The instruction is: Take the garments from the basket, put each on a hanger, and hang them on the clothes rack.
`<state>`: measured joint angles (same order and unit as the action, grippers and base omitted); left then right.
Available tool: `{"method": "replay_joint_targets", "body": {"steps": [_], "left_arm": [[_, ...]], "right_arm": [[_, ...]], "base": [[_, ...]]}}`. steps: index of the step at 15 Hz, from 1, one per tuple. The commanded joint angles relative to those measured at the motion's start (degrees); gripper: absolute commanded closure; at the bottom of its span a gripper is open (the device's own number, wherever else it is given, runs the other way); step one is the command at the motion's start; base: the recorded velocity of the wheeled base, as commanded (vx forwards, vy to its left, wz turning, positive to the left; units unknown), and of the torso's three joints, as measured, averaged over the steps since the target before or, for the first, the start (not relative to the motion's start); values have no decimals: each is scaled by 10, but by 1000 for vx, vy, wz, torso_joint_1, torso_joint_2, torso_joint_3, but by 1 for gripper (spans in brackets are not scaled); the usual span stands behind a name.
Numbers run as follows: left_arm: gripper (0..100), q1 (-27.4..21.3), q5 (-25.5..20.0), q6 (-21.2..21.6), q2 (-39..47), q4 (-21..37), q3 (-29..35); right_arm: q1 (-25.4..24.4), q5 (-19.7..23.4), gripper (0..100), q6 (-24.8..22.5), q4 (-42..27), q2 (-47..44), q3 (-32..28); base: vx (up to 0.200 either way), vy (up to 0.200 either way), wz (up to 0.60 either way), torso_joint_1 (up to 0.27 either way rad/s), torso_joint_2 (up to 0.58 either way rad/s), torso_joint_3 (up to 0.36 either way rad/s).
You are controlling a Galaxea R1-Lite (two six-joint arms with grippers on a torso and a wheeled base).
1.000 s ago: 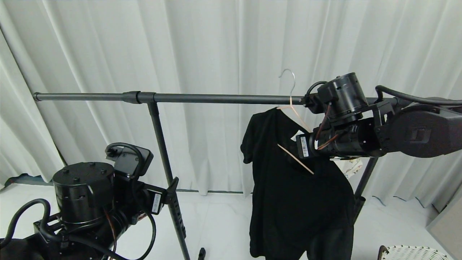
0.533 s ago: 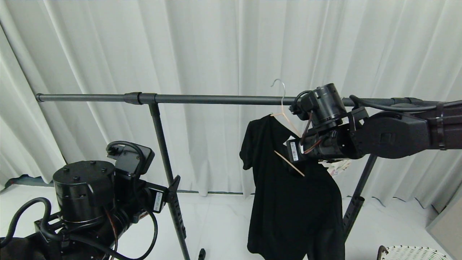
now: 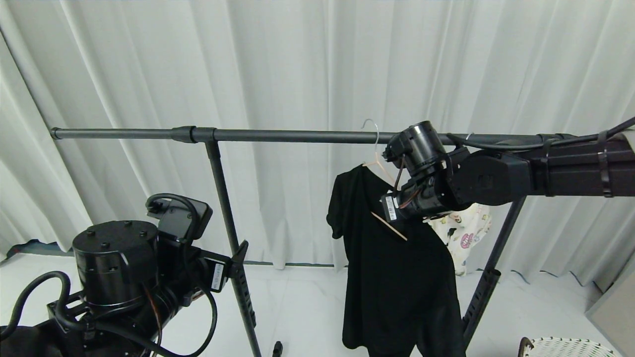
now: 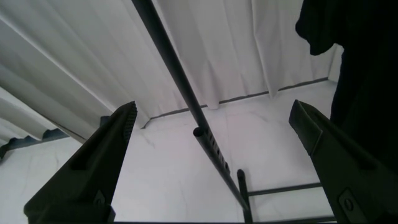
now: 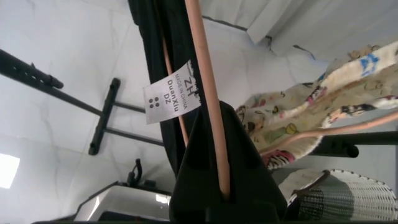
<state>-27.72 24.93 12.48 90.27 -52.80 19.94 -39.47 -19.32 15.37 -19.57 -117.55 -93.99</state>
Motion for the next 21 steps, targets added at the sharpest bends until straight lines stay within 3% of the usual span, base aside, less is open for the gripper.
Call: {"method": "replay_joint_targets", "body": {"steps": [1,10,11,21], "left_arm": [[0,0,0,-1,0,-1,0],[0,0,0,-2,2,-1,-1],[0,0,-1,-2,2,0,-1],[0,6,0,-3,2,-1,-1]], "right_arm": [[-2,0,100,0,0,-13,-1],[-3,0,100,0,-7,-13,-2],[-3,0,0,0,-7,-13,-2],[-1,5,0,26,35,22,-24]], "base": [[0,0,0,0,0,0],[0,0,0,0,0,0],[0,0,0,0,0,0],[0,0,0,0,0,0]]}}
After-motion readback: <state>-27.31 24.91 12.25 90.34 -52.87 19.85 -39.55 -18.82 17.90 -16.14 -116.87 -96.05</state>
